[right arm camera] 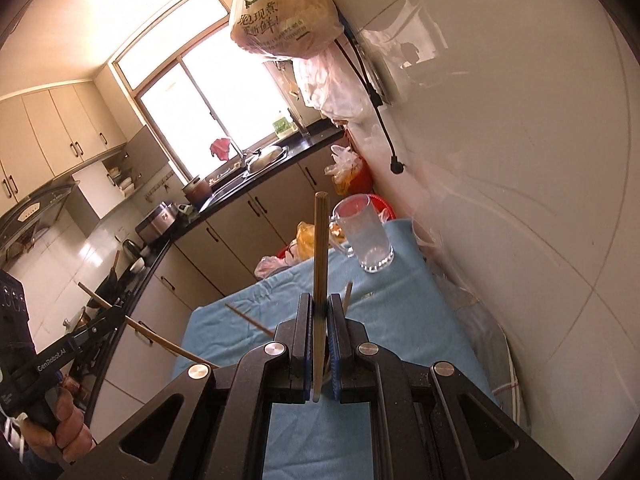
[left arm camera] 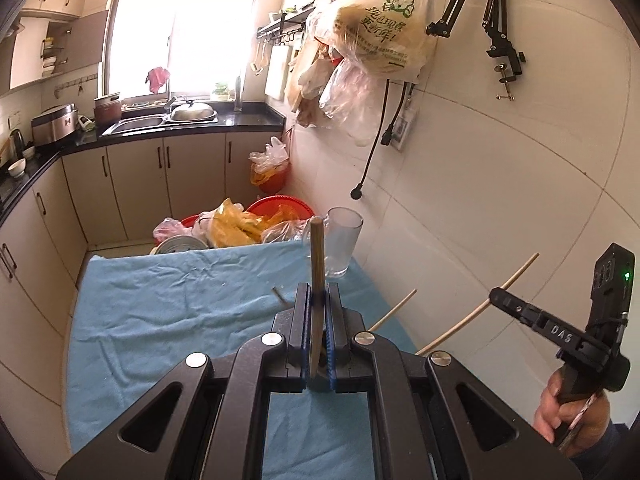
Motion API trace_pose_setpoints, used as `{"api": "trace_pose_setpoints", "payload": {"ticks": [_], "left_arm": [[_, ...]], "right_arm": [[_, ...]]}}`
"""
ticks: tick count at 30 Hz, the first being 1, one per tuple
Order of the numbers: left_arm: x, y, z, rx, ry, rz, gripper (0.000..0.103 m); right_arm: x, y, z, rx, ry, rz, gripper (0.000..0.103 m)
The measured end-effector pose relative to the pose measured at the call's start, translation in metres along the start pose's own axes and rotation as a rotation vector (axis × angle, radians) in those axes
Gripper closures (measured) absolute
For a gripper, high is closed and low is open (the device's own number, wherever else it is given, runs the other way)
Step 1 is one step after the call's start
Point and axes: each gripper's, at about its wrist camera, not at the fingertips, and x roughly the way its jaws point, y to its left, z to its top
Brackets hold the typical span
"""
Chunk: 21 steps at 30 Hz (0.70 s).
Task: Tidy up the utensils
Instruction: 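Lower the chopstick into the black cup with the right tool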
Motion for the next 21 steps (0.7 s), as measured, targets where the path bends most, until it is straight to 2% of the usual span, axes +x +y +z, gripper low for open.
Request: {"api": "trace_pose_setpoints", "payload": {"ticks": [7, 11, 21], "left_arm": [[0.032, -0.008, 0.006, -0.016, 0.008, -0.012, 0.097], [0.054, -0.009, 0.001, -0.027, 0.039, -0.008, 0.097], [0.095, -0.002, -0.022, -0.047, 0.142, 0.01, 0.097]], "right_arm": [[0.03, 0.0, 0.008, 0.005, -0.01, -0.026, 0.096], [0.053, -0.005, 0.009, 0.03, 0.017, -0.032, 0.096], [0.094, -0.008, -0.005, -0.002, 0.109, -0.044, 0.096]]}}
